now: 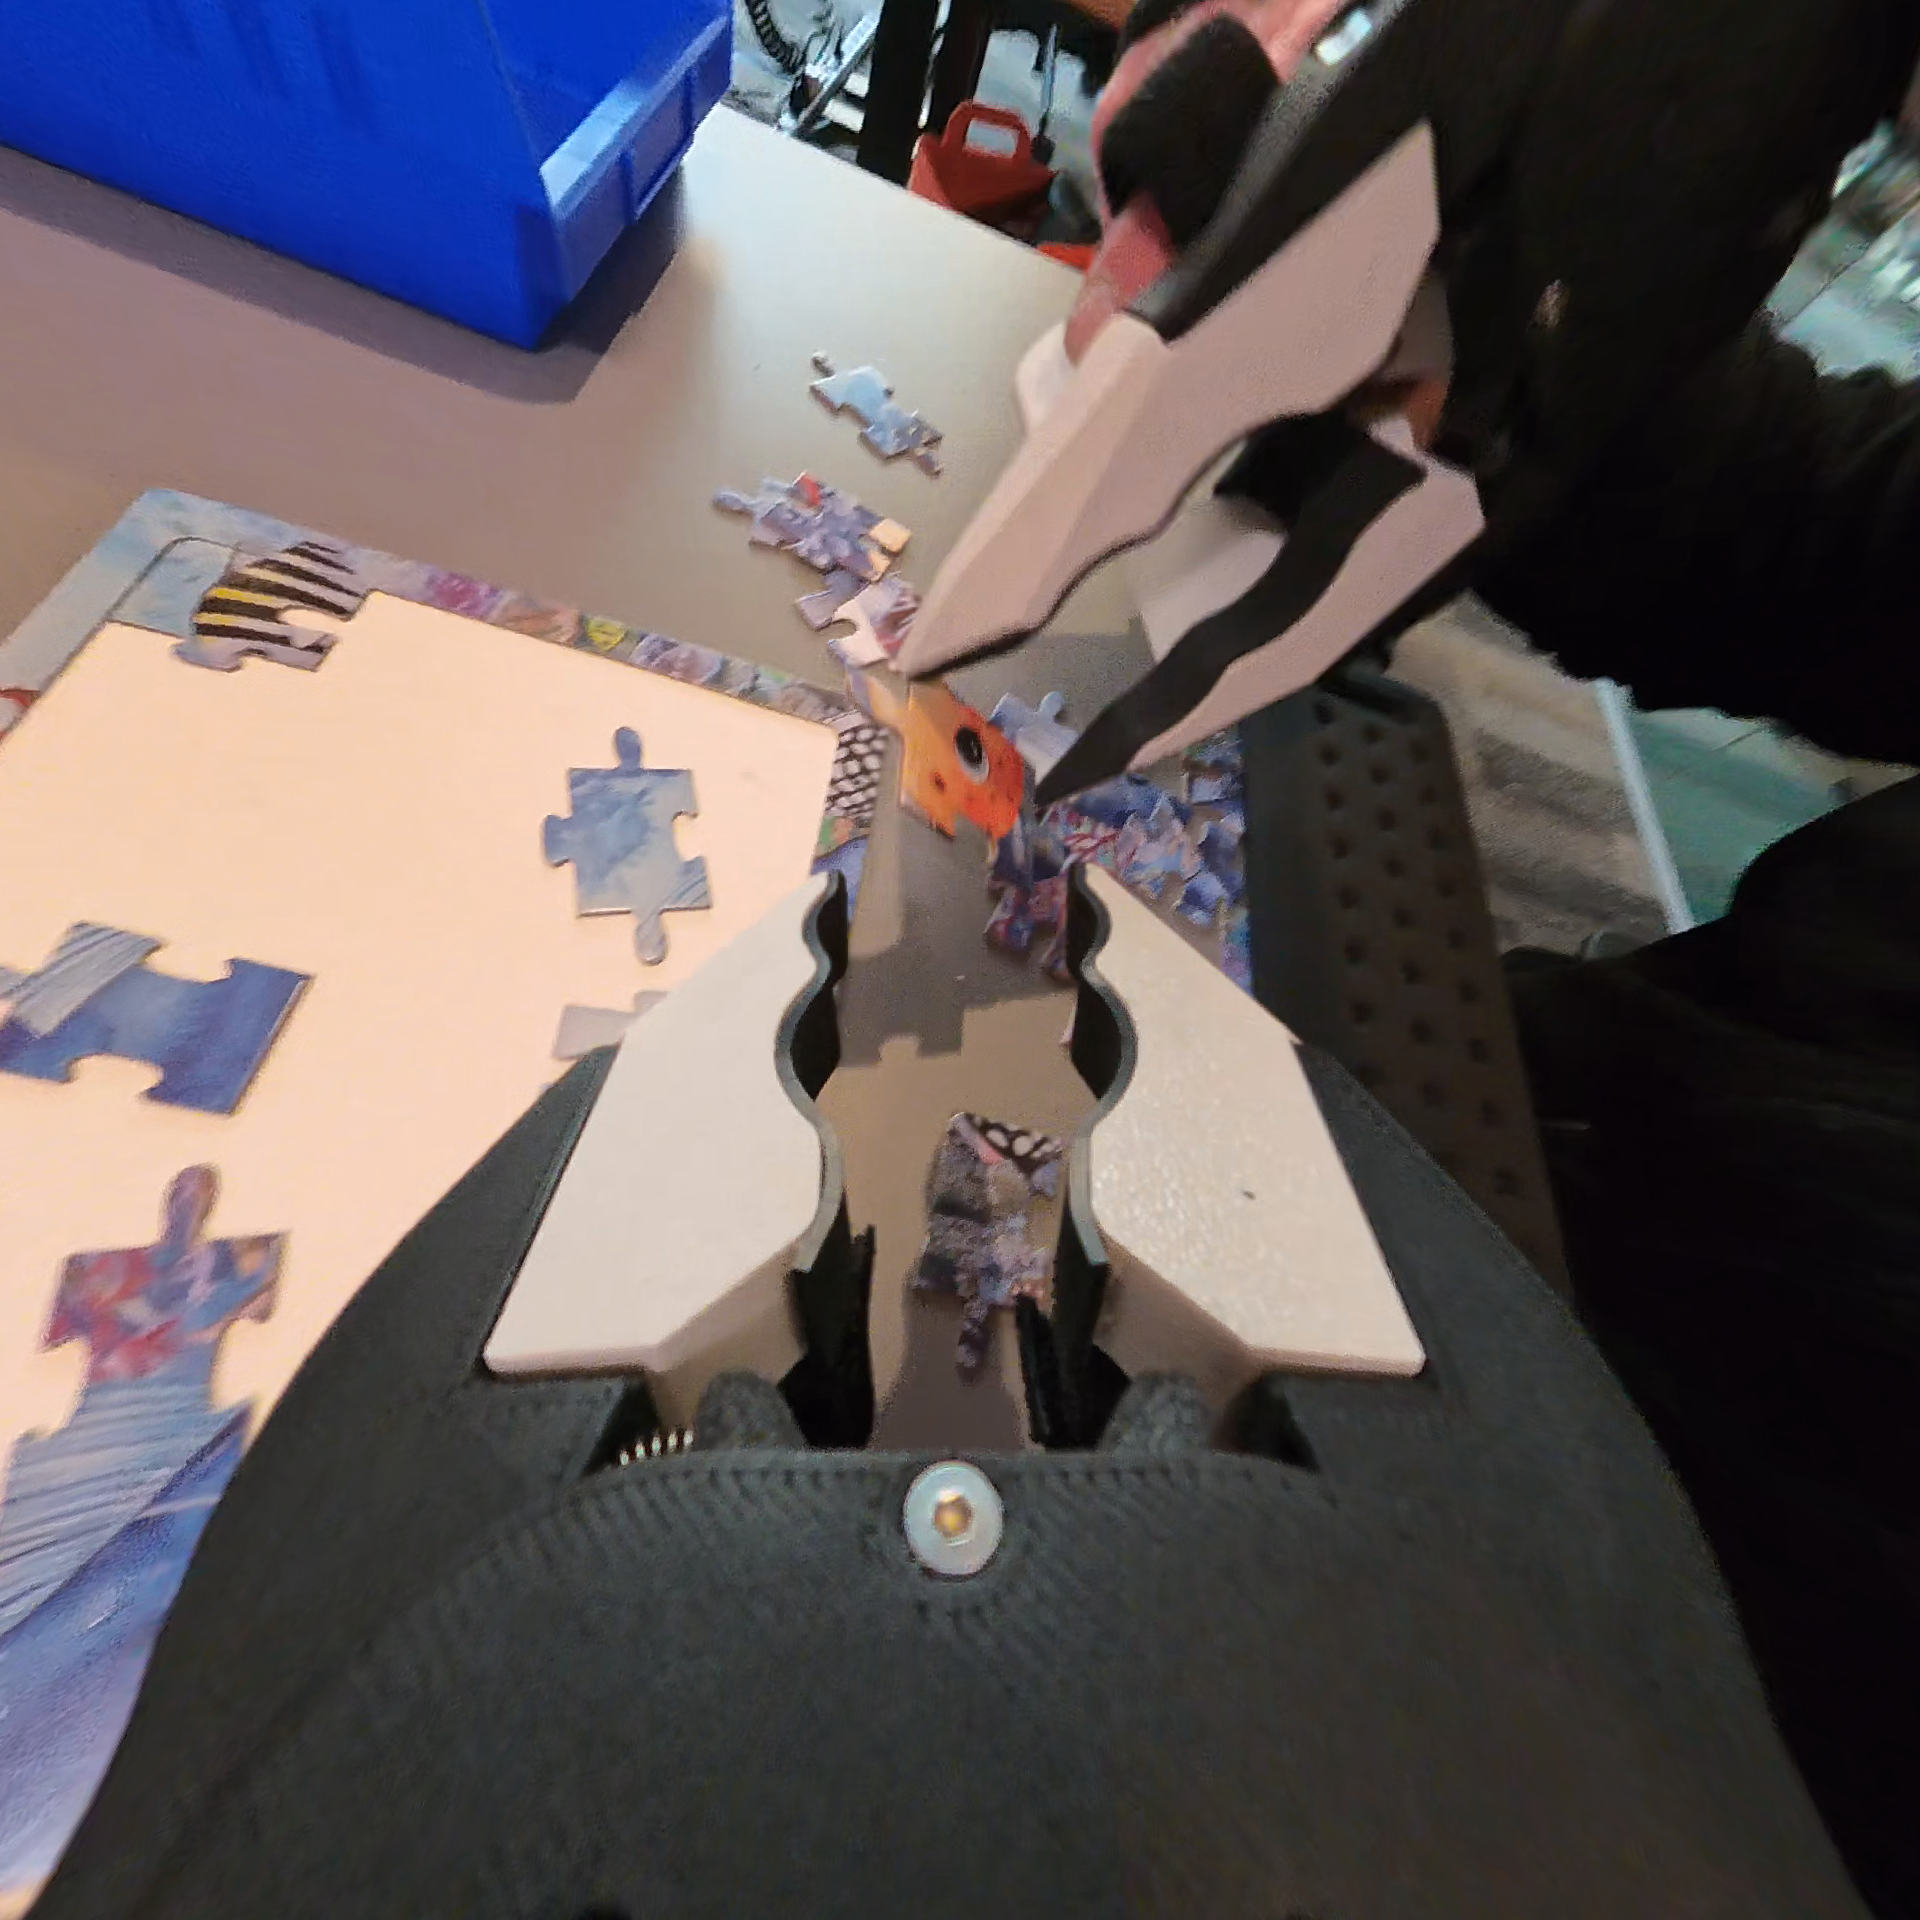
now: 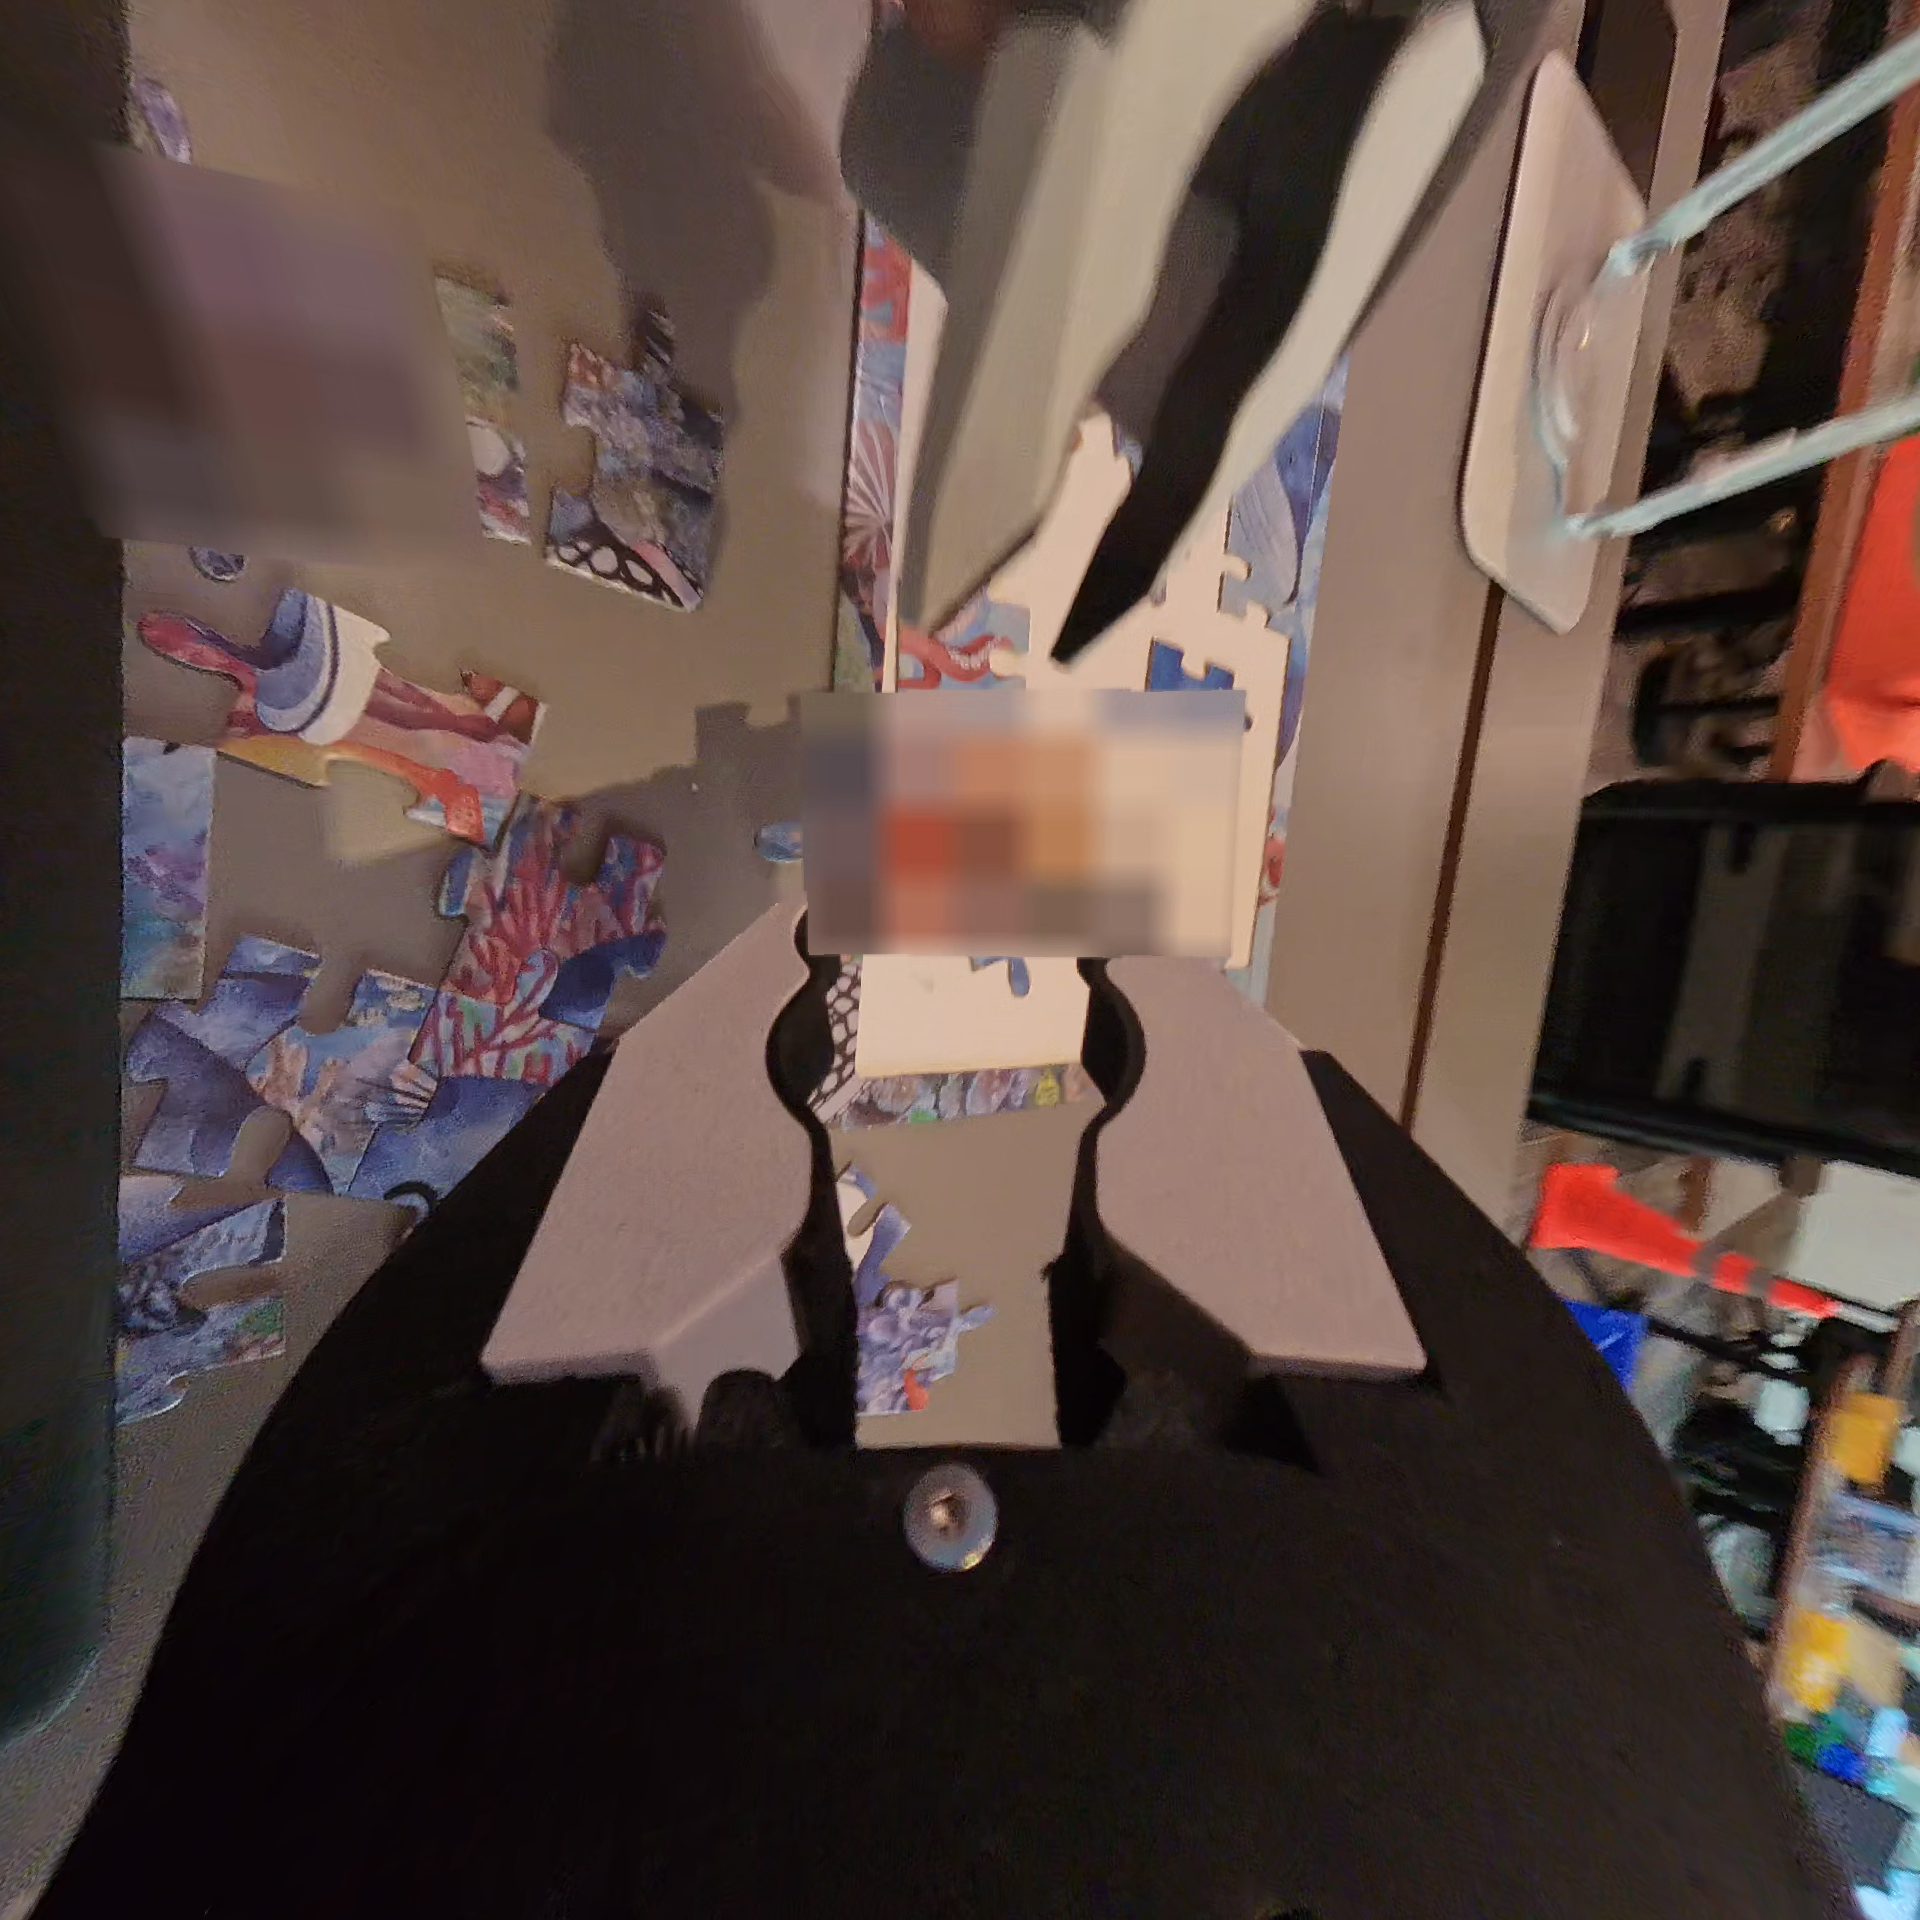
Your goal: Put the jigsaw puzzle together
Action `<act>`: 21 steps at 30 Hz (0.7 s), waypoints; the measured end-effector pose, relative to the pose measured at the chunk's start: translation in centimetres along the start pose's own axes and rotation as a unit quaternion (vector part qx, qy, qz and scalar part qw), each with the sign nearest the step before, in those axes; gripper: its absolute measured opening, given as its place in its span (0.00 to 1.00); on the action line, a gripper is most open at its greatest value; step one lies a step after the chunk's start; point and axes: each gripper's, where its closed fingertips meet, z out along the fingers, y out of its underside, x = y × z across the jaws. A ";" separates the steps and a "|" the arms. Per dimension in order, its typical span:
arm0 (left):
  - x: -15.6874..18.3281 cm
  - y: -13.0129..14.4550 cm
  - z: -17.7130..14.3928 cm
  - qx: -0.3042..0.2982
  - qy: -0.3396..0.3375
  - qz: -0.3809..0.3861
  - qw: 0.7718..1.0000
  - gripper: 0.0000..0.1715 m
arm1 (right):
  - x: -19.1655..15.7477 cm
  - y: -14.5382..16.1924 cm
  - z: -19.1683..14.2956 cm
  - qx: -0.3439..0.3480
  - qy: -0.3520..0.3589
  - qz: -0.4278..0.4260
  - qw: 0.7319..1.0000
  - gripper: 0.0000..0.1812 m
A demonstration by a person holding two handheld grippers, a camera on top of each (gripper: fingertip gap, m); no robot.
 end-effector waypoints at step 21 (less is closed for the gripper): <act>0.4 -2.0 -4.3 0.187 0.075 -0.142 0.969 0.00 | 0.7 -5.5 -0.3 0.136 0.050 0.261 0.955 0.30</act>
